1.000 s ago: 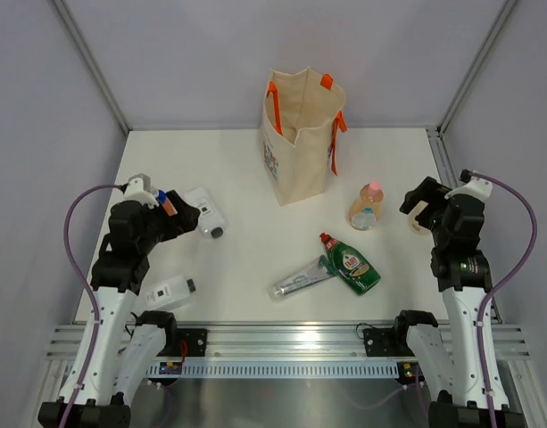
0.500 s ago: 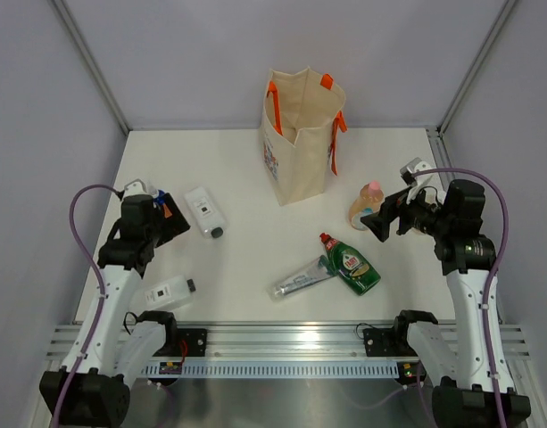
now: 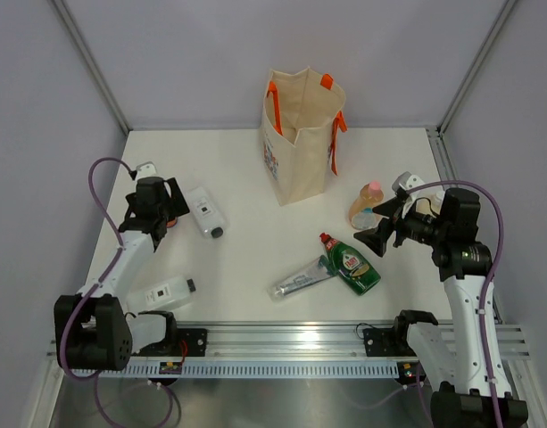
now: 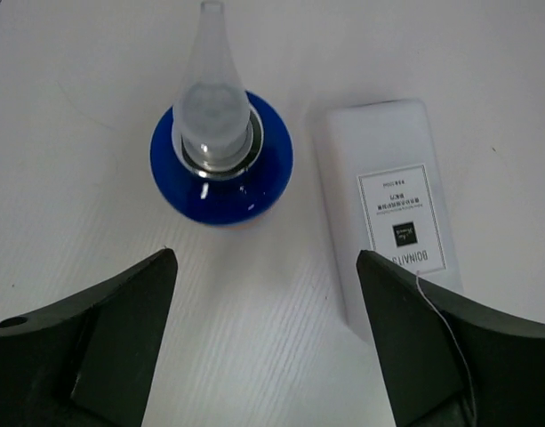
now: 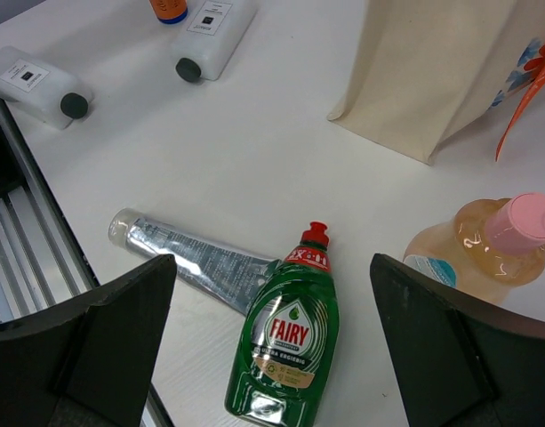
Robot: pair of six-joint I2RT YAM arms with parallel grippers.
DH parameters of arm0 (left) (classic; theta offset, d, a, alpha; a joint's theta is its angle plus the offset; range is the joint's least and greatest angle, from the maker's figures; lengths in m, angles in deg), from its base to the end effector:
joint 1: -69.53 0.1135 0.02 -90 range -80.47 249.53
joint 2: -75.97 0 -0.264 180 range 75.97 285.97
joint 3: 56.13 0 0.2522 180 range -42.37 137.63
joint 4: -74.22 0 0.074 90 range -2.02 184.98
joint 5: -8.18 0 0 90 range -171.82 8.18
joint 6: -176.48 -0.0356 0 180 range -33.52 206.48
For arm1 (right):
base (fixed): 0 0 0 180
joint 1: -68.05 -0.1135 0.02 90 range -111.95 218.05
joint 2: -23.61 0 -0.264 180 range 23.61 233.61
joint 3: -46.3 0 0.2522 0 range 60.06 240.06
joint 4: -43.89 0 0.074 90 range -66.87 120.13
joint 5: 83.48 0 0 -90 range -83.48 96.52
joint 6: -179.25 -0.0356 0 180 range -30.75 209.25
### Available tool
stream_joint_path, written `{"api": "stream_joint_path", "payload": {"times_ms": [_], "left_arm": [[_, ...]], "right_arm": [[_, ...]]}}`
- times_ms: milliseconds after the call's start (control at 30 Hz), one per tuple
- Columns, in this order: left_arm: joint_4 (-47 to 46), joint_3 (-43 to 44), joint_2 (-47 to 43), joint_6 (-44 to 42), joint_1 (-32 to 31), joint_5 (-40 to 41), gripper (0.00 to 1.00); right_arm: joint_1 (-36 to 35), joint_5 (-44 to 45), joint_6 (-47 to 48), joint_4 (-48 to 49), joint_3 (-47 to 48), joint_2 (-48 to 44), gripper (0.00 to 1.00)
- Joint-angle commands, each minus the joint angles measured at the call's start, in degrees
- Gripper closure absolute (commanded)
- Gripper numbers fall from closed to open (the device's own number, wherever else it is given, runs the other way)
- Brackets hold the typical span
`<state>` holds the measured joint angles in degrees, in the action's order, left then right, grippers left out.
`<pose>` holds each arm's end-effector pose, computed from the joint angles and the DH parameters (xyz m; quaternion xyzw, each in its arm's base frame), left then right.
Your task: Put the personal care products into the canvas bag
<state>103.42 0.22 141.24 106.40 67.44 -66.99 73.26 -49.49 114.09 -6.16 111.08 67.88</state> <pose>0.2442 0.0002 0.2473 -0.1940 0.8722 0.0311 0.4479 0.1509 0.0159 0.3398 -0.3630 0.7114 0.2766 0.5345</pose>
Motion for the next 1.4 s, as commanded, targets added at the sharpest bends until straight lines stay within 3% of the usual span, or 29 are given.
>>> {"api": "stream_joint_path", "payload": {"times_ms": [0, 200, 367, 467, 567, 600, 700, 733, 767, 800, 833, 900, 1033, 1233, 1367], "left_arm": [[-13.2, 0.4, 4.6, -4.6, 1.0, 4.7, 0.14], [-19.8, -0.7, 10.4, -6.1, 2.6, 7.2, 0.16], [-24.3, 0.3, 14.3, -8.9, 4.4, 4.6, 0.17], [-24.1, 2.8, 16.7, -10.4, 4.5, 3.0, 0.26], [-23.9, 3.8, 18.7, -10.2, 5.2, 0.6, 0.47], [-23.6, 3.8, 18.8, -9.8, 5.3, -0.7, 0.62], [-23.1, 3.6, 17.5, -9.5, 5.3, -3.3, 0.85], [-22.8, 3.6, 15.9, -9.2, 5.3, -4.3, 0.97], [-22.3, 3.8, 14.7, -8.8, 5.3, -5.3, 1.0], [-20.4, 4.3, 13.5, -7.1, 5.3, -8.1, 1.0], [-15.9, 7.0, 9.7, -3.4, 5.3, -14.6, 1.0], [-13.9, 9.2, 7.6, -1.7, 5.3, -18.0, 1.0], [-8.7, 11.6, 3.5, 9.0, 5.3, -36.8, 1.0], [-15.7, 5.7, -3.7, 25.1, 2.5, -48.7, 1.0], [-21.1, 2.9, -4.4, 32.2, -8.4, -48.2, 1.0]], "right_arm": [[0.1, -2.0, 1.5, 0.6, 0.0, -0.3, 0.01], [0.1, -1.5, 2.1, 0.7, -1.0, -0.8, 0.01], [0.1, -2.9, 3.0, 0.5, -1.1, 0.4, 0.0], [0.1, -4.9, 4.8, -0.5, -1.5, 0.1, 0.01], [0.1, -7.4, 7.0, -1.8, -2.1, -0.6, 0.01], [0.1, -7.9, 7.8, -2.4, -2.1, -0.8, 0.01], [0.0, -9.1, 10.5, -4.2, -2.1, -0.7, 0.0], [0.1, -9.2, 11.8, -4.7, -2.0, -0.7, 0.0], [0.1, -9.1, 12.5, -5.8, -2.0, -0.6, 0.01], [0.0, -9.3, 13.5, -6.6, -1.3, -0.4, 0.0], [0.0, -10.5, 21.8, -12.6, 2.0, 0.5, 0.02], [0.0, -10.4, 24.2, -16.9, 3.6, 1.7, 0.02], [-1.9, -6.6, 23.4, -19.1, 12.6, 5.7, 0.04], [-23.1, 16.2, 6.8, -7.5, 16.1, 10.0, 0.06], [-37.0, 33.0, -6.8, -1.0, 20.4, 18.7, 0.06]]}}
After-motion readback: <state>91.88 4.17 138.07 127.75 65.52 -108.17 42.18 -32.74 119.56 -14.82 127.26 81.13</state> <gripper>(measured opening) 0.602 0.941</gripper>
